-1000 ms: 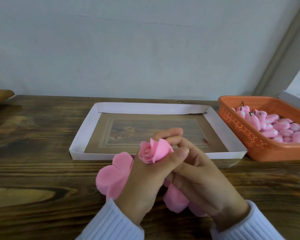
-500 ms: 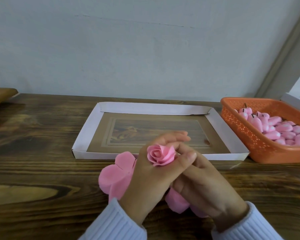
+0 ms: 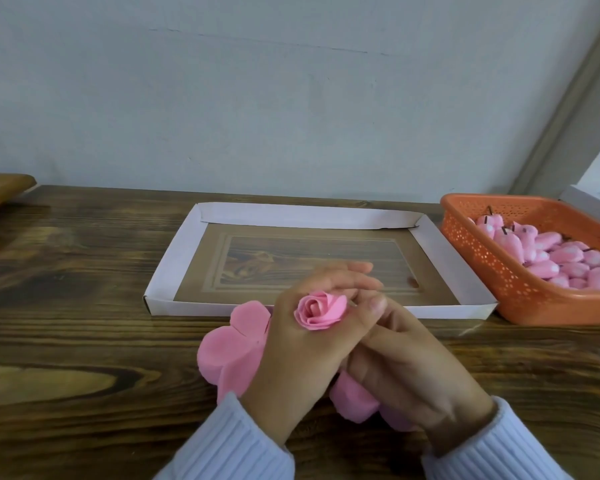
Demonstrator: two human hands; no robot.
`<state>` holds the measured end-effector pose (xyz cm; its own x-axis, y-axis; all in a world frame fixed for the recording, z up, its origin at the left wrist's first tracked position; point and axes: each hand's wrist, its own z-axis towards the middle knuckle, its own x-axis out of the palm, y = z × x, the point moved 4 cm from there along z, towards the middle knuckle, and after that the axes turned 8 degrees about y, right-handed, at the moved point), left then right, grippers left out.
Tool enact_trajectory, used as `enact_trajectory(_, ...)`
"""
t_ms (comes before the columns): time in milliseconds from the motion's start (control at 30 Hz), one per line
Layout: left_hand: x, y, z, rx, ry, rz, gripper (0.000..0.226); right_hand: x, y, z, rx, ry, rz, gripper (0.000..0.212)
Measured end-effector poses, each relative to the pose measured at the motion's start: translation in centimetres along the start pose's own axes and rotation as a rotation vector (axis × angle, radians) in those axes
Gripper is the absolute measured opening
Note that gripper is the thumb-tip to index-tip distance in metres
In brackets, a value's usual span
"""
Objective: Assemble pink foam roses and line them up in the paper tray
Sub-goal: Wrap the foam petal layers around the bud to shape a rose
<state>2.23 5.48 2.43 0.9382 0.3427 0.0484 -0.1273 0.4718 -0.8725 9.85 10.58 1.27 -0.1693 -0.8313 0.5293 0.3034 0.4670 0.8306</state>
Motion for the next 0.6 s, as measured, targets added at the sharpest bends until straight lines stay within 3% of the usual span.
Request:
enact_trajectory(67,0.01,0.05,0.00,-0.011,-0.016,-0.004,0.016,-0.09,0.15,0.05,0.010,0.013,0.040,0.047)
enact_trajectory(200,0.32,-0.06,-0.07,-0.020,0.010,-0.010,0.013,-0.41,-0.20,-0.06,0.103,-0.047,-0.053,0.044)
enact_trajectory(367,0.28,0.31,-0.29,-0.062,-0.008,0.022,0.035,0.04,-0.09,0.00,0.087,-0.019,-0.001,0.058)
enact_trajectory(500,0.13,-0.18,-0.15,0.035,-0.045,0.027,0.010,-0.17,-0.23,-0.18,0.074,-0.011,0.067,0.049)
enact_trajectory(600,0.00,-0.04,-0.22,0.055,-0.078,-0.002,0.004,-0.16,-0.18,-0.25,0.069,-0.029,0.047,0.042)
